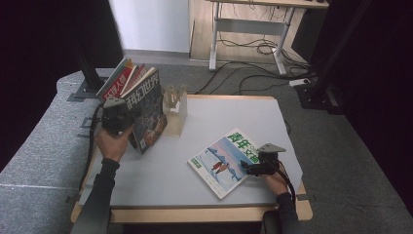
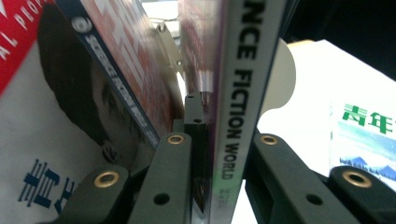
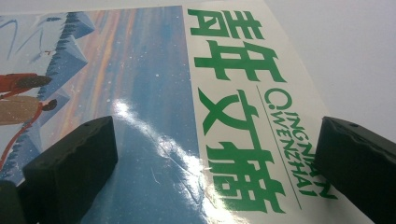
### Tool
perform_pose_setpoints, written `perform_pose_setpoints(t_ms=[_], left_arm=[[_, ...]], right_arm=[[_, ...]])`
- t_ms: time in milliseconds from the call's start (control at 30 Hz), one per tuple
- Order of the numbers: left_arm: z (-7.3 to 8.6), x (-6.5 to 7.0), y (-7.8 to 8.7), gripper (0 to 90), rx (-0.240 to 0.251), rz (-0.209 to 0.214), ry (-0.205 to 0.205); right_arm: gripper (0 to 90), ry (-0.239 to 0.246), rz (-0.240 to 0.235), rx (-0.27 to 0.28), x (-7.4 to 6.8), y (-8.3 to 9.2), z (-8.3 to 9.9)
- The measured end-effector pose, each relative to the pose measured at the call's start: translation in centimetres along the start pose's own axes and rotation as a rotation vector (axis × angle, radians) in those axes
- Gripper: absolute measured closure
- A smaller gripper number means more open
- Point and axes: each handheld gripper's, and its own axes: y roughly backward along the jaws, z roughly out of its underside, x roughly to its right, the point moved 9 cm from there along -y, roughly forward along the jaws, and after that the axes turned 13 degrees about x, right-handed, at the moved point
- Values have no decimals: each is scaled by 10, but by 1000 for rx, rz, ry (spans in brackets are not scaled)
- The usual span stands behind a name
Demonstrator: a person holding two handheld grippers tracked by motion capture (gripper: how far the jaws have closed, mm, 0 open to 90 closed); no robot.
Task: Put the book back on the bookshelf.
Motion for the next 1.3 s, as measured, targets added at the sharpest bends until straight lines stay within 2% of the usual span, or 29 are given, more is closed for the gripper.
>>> perform_pose_setpoints(t_ms=[200, 367, 800, 1300], left_arm=[[-3, 0, -4, 829, 19, -14, 0], [-7, 3, -5, 829, 20, -16, -19], [-21, -1, 9, 828, 64, -41, -6], [-12, 7, -22, 828, 68, -49, -22]], right_arm=[[0, -1, 0, 0, 0, 0, 0], [0, -2, 1, 0, 0, 0, 0], [0, -2, 1, 0, 0, 0, 0], [0, 0, 1, 1, 0, 0, 0]])
